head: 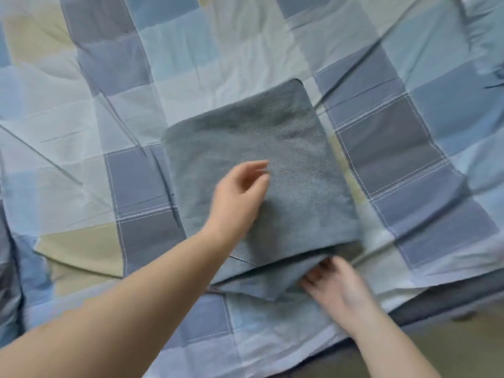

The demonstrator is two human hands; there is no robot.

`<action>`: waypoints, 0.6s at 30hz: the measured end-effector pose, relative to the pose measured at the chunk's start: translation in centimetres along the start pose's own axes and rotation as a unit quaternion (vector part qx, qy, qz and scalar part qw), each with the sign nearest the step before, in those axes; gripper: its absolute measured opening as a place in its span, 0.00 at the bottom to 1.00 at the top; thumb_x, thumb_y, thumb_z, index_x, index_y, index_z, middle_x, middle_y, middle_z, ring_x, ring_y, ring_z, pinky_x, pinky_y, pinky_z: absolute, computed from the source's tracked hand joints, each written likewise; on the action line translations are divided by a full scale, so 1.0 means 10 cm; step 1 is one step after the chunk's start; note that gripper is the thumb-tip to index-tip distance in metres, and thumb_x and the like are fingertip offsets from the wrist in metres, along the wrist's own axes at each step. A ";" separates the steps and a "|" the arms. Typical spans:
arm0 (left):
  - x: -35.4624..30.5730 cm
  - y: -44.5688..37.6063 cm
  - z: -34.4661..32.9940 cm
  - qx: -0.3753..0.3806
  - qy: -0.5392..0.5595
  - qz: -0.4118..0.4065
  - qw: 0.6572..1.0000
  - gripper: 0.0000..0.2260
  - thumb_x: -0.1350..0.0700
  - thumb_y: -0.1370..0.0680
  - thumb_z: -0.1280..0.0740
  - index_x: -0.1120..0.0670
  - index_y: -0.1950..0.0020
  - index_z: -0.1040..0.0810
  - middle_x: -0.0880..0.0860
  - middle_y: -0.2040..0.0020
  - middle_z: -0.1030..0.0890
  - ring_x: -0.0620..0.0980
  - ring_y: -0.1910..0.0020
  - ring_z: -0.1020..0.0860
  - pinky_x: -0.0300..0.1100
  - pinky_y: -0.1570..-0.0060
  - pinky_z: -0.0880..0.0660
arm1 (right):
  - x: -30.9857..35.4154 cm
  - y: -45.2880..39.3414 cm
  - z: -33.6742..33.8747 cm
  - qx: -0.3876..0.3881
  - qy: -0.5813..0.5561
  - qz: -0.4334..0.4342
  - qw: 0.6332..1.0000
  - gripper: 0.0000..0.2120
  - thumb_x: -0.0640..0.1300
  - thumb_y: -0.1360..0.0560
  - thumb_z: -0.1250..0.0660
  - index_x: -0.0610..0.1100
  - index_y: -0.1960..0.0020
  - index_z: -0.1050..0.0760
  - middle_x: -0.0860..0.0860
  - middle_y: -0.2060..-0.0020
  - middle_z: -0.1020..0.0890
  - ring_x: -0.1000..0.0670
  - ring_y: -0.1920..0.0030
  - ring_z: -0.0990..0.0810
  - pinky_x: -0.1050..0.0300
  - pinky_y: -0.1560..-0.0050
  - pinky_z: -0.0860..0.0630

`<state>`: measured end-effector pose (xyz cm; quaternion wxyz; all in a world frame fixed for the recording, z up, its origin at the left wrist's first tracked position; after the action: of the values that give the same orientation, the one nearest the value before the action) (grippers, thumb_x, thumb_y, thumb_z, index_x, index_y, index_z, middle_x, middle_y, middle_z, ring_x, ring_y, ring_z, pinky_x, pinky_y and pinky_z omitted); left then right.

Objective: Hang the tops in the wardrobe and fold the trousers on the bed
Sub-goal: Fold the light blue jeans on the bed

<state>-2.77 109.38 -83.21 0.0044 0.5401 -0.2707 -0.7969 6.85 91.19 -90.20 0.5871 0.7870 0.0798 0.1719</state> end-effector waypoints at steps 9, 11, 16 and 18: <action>0.76 0.13 0.80 -0.117 0.121 0.259 0.951 0.22 0.47 0.25 0.30 0.52 0.34 0.29 0.47 0.40 0.22 0.48 0.43 0.22 0.46 0.48 0.24 | 1.13 0.10 -0.25 -0.018 0.090 0.249 0.964 0.12 0.43 0.20 0.45 0.48 0.40 0.27 0.49 0.41 0.21 0.56 0.43 0.22 0.61 0.42 0.28; 0.77 0.06 0.79 -0.045 0.167 0.260 0.950 0.15 0.48 0.25 0.31 0.52 0.40 0.24 0.48 0.45 0.17 0.48 0.46 0.19 0.45 0.47 0.24 | 1.23 0.00 -0.44 0.008 0.228 0.239 0.944 0.10 0.49 0.22 0.38 0.48 0.44 0.23 0.51 0.47 0.17 0.55 0.49 0.19 0.58 0.47 0.22; 0.83 0.06 0.89 -0.055 0.197 0.251 0.946 0.15 0.51 0.25 0.30 0.56 0.41 0.23 0.52 0.45 0.17 0.49 0.47 0.18 0.45 0.45 0.24 | 1.27 -0.22 -0.66 0.062 0.492 0.169 0.852 0.29 0.56 0.34 0.25 0.46 0.37 0.25 0.50 0.45 0.17 0.49 0.47 0.18 0.51 0.43 0.23; 0.89 0.23 0.94 -0.060 0.189 0.253 0.947 0.12 0.52 0.24 0.31 0.55 0.43 0.22 0.52 0.47 0.16 0.49 0.48 0.18 0.45 0.46 0.23 | 1.21 -0.20 -0.64 0.092 0.482 0.111 0.864 0.18 0.46 0.28 0.29 0.44 0.39 0.23 0.49 0.50 0.15 0.49 0.52 0.16 0.54 0.50 0.20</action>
<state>-15.19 108.77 -87.29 0.2891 0.5936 -0.3445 -0.6674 15.89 101.49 -88.36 0.3779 0.6602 0.2800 0.5856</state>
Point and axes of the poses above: each hand's wrist, its own y-axis away from the middle knuckle, its own z-axis out of the back of the hand, x = y × z, the point moved 2 cm from there along -y, towards the middle knuckle
